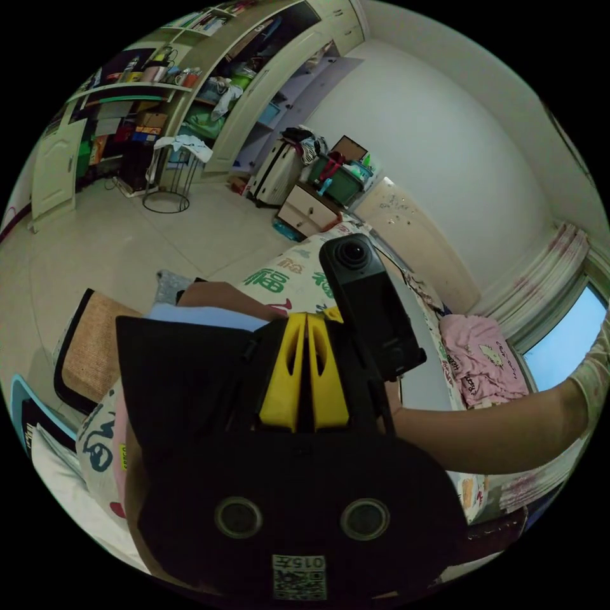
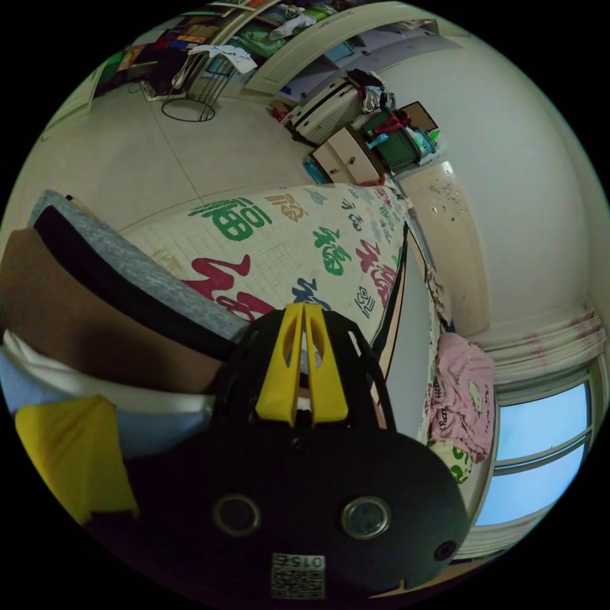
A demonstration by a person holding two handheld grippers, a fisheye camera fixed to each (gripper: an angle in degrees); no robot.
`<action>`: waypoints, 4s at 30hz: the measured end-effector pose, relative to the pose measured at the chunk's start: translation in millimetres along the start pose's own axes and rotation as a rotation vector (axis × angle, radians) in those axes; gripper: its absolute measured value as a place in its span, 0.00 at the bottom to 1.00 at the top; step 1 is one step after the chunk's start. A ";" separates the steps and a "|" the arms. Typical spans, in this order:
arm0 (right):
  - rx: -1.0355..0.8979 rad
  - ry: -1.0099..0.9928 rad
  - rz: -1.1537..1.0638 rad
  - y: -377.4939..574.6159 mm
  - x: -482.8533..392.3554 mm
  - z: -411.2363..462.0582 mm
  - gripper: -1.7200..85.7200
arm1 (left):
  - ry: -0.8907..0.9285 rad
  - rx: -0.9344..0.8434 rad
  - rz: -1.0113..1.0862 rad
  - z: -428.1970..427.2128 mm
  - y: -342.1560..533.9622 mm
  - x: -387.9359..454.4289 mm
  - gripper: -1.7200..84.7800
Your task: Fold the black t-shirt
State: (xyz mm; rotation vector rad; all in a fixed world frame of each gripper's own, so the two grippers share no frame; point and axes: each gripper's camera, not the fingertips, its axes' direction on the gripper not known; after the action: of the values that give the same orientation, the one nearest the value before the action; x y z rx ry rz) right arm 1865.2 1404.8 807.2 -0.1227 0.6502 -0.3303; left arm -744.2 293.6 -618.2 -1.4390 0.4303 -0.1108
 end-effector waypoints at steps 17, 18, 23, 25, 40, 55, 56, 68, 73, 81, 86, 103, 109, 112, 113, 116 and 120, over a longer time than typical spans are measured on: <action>-0.015 0.009 0.005 92.8 112.1 -7.5 0.01 | 0.003 -0.015 -0.002 22.4 66.4 9.2 0.01; -0.015 0.008 0.004 97.0 117.1 -8.5 0.01 | 0.003 -0.015 -0.002 22.8 68.3 9.6 0.01; -0.017 0.004 0.003 110.7 133.1 -12.5 0.01 | 0.001 -0.016 0.001 24.8 84.3 12.4 0.01; -0.018 -0.001 0.002 115.2 138.7 -14.1 0.01 | -0.002 -0.018 0.001 24.9 88.7 13.5 0.01; -0.031 -0.015 -0.014 106.6 124.2 -22.6 0.01 | -0.016 -0.040 -0.008 23.3 109.1 12.7 0.01; -0.044 -0.024 -0.023 30.2 37.5 -32.7 0.01 | -0.013 -0.044 0.004 16.8 103.1 0.7 0.01; -0.046 -0.024 -0.022 25.5 32.6 -33.3 0.01 | -0.011 -0.043 0.006 16.0 101.3 -1.2 0.01; -0.045 -0.021 -0.017 -91.2 -88.2 -59.5 0.01 | -0.002 -0.045 0.006 -0.4 73.4 -19.5 0.01; -0.047 -0.022 -0.019 -162.8 -153.8 -78.7 0.01 | 0.000 -0.047 0.004 -7.9 55.3 -27.5 0.01; -0.048 -0.025 -0.023 -286.8 -254.9 -118.5 0.01 | 0.001 -0.048 0.002 -21.7 16.8 -38.9 0.01; -0.050 -0.029 -0.027 -375.3 -319.1 -151.1 0.01 | 0.001 -0.050 0.001 -32.8 -17.0 -44.8 0.01; -0.026 -0.224 -0.008 -750.5 -508.9 -336.2 0.01 | -0.863 0.182 0.140 -203.2 -148.7 74.5 0.03; 0.074 -0.902 0.014 -823.0 -449.0 -447.9 0.01 | -0.605 -0.130 0.040 -173.6 -219.2 33.2 0.14; 0.137 -1.162 -0.005 -804.8 -395.1 -498.0 0.01 | -0.584 -0.102 -0.089 -173.4 -251.8 6.6 0.14; 0.114 -1.169 -0.004 -800.3 -387.7 -504.5 0.01 | -0.581 -0.113 -0.101 -175.7 -266.1 3.2 0.13; -0.057 -1.104 0.035 -776.8 -359.5 -534.1 0.01 | -0.607 -0.164 -0.064 -185.8 -305.3 3.3 0.13; -0.237 -1.036 0.164 -765.6 -331.1 -598.3 0.01 | -0.687 -0.025 -0.103 -221.7 -348.7 -8.2 0.15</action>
State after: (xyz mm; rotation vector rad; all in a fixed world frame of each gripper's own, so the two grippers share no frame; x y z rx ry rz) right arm 1050.9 791.4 687.9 -0.4285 -0.3327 -0.0006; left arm -766.0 40.1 -292.5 -1.4251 -0.2063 0.3032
